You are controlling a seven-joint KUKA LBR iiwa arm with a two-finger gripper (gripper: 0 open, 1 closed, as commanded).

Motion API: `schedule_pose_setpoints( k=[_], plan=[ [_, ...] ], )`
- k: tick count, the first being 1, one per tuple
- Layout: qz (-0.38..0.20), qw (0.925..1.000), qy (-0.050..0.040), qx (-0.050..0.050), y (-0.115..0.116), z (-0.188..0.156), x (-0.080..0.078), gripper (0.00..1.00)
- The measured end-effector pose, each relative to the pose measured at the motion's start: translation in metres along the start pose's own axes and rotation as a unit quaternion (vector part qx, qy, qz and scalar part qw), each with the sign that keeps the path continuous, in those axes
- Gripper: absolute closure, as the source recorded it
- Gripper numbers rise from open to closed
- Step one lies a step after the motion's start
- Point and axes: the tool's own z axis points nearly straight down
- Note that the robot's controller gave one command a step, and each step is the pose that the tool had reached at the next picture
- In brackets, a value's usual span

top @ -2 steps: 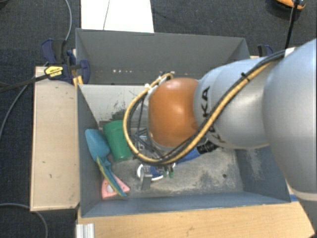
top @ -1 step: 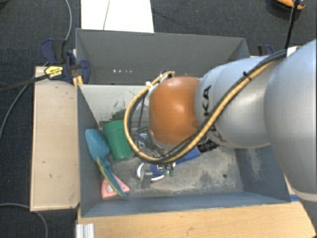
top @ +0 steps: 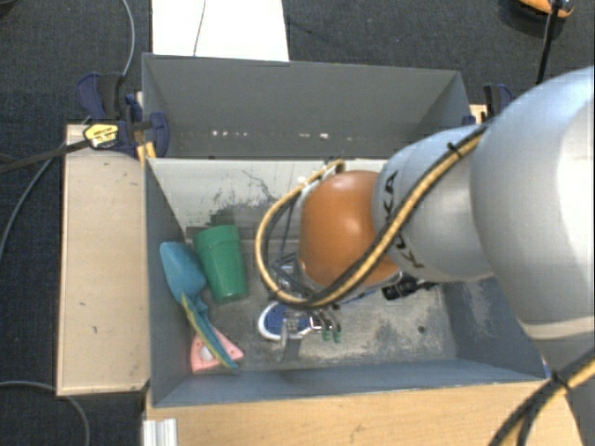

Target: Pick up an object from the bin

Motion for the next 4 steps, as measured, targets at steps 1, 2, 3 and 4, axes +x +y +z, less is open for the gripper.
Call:
schedule_pose_setpoints(
  k=[1, 2, 3, 4],
  plan=[
    [0.027, 0.9996, 0.0025, 0.001, -0.0113, 0.0274, -0.0037, 0.00],
    [-0.009, 1.0000, 0.0003, 0.000, -0.0200, 0.0191, 0.0018, 0.00],
    [0.014, 0.9999, 0.0002, 0.000, -0.0162, 0.0237, -0.0016, 0.00],
    [-0.007, 1.0000, 0.0012, 0.000, -0.0200, 0.0189, 0.0018, 1.00]
  ],
)
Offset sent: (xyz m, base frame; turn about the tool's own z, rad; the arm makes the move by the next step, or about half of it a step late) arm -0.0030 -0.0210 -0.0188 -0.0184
